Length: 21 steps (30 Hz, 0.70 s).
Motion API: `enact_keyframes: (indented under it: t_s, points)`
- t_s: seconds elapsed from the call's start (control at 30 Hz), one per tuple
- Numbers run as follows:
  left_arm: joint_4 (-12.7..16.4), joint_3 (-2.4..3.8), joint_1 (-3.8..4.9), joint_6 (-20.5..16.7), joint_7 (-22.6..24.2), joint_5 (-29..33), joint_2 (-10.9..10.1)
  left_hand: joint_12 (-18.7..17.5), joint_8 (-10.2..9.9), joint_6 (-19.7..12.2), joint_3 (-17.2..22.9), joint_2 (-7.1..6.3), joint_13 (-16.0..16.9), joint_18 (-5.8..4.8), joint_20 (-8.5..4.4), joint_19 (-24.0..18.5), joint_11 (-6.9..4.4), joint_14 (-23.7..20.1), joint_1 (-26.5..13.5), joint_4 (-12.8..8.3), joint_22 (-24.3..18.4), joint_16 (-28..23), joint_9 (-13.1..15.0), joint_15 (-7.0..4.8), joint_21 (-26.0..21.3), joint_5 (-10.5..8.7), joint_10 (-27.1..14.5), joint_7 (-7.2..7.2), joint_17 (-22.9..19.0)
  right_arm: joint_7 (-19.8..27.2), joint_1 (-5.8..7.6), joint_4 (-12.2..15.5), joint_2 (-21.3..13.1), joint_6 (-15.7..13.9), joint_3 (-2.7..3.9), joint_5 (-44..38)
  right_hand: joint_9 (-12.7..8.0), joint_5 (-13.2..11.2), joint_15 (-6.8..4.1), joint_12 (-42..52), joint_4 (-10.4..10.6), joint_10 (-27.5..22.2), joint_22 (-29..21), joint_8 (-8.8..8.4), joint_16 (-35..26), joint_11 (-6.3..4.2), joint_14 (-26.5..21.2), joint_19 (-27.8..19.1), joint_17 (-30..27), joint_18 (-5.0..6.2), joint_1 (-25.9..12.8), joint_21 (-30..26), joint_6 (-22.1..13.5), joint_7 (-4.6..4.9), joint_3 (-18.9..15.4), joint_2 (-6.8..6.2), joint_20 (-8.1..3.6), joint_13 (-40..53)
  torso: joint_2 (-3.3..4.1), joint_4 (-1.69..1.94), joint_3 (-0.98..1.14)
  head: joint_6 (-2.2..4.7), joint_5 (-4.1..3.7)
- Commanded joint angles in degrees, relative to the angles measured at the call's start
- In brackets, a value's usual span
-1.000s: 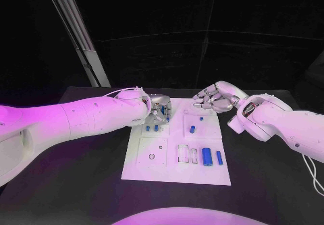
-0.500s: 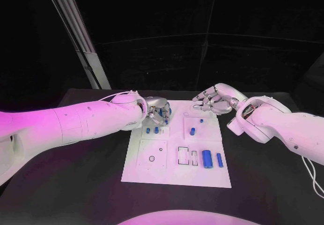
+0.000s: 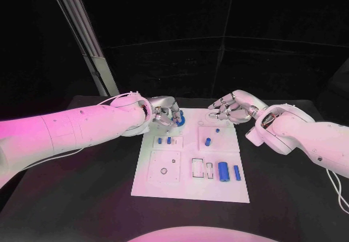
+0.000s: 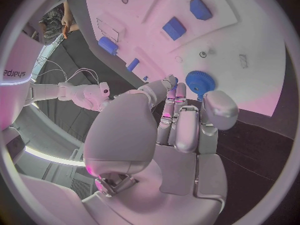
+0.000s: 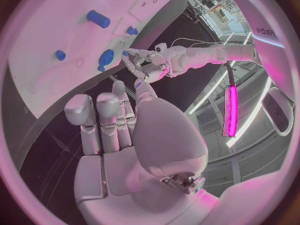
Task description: Assemble the parts on the task board
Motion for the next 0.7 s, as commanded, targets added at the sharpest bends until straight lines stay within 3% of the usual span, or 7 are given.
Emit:
enact_keyframes:
  t_s: [0.03,0.33,0.7]
  points:
    - [0.75,0.13,0.13,0.94,0.81,2.08,-0.99,-0.25,-0.24,0.38,0.26,0.04,0.10,-0.55,-0.08,0.08,-0.10,1.17,-0.51,-0.01,0.10,0.15,0.03,-0.18,0.26,0.02,0.50,-0.10,-0.01,0.54,0.09,0.10,-0.11,-0.14,0.03,-0.08,0.01,0.38,-0.06,-0.31,0.15,-0.46,-0.06,0.04,0.00,-0.02,-0.28,-0.22,0.03,0.56,0.53,-0.25,-0.27,0.02,0.06,0.16,-0.01,-0.07,0.03,0.00,-0.02,-0.02,-0.03]
    - [1.77,0.17,0.22,5.22,-0.91,1.08,-3.84,-0.55,-0.44,0.50,0.19,-0.22,0.11,-0.58,-0.05,0.09,-0.07,1.16,-0.70,-0.16,0.29,0.14,0.03,-0.15,0.39,-0.01,0.66,-0.07,-0.08,0.45,0.09,0.19,-0.35,-0.17,0.03,-0.08,0.01,0.38,-0.06,-0.31,0.15,-0.46,-0.06,0.04,0.00,-0.02,-0.28,-0.22,0.03,0.56,0.53,-0.25,-0.27,0.02,0.06,0.16,-0.01,-0.07,0.07,-0.02,-0.01,-0.18,0.22]
    - [-0.28,0.01,0.06,5.99,-2.26,-0.55,-2.93,-0.78,-0.59,0.59,0.12,-0.30,0.13,-0.57,-0.02,0.06,-0.03,1.15,-0.96,-0.14,0.29,0.15,0.04,-0.12,0.37,-0.01,0.79,-0.02,-0.10,0.57,0.09,0.25,-0.33,-0.33,0.03,-0.08,0.01,0.38,-0.06,-0.31,0.15,-0.46,-0.06,0.04,0.00,-0.02,-0.28,-0.22,0.03,0.56,0.53,-0.25,-0.27,0.02,0.06,0.16,-0.01,-0.07,0.08,-0.21,0.01,-0.43,0.71]
